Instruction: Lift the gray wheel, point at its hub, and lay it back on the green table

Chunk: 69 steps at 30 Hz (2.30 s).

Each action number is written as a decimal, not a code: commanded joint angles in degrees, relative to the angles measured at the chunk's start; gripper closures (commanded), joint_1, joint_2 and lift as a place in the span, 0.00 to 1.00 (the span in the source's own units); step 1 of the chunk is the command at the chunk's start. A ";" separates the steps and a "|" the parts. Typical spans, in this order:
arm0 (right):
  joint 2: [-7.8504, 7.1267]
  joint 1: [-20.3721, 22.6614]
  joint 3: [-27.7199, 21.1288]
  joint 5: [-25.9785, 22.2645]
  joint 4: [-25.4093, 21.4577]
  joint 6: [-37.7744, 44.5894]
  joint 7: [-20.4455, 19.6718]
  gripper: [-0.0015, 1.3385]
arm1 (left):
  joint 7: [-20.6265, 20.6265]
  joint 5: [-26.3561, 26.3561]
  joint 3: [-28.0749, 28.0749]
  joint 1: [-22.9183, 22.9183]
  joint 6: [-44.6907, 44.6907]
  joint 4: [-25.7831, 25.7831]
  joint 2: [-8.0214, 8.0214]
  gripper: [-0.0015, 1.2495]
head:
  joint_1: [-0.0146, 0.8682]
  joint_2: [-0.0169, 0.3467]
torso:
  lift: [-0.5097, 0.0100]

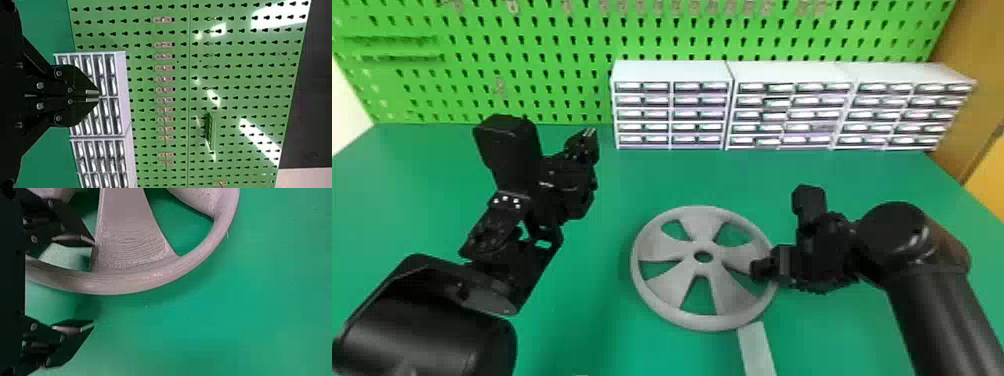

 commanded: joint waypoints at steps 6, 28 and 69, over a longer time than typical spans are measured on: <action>-0.19 -0.19 0.21 -0.39 -0.23 0.07 0.00 0.11 | 0.00 0.00 0.00 -0.02 0.00 0.00 0.00 0.95 | 0.80 0.18 | 0.80; -3.53 5.96 0.48 1.55 -17.37 -13.81 0.09 0.10 | 0.00 -0.09 -0.08 0.07 0.00 0.09 0.00 0.95 | 0.80 0.18 | 0.80; -0.55 24.33 2.24 32.48 -24.93 -70.68 24.61 0.11 | 0.09 -1.14 2.02 1.21 -0.26 1.58 -1.67 0.95 | 0.80 0.18 | 0.80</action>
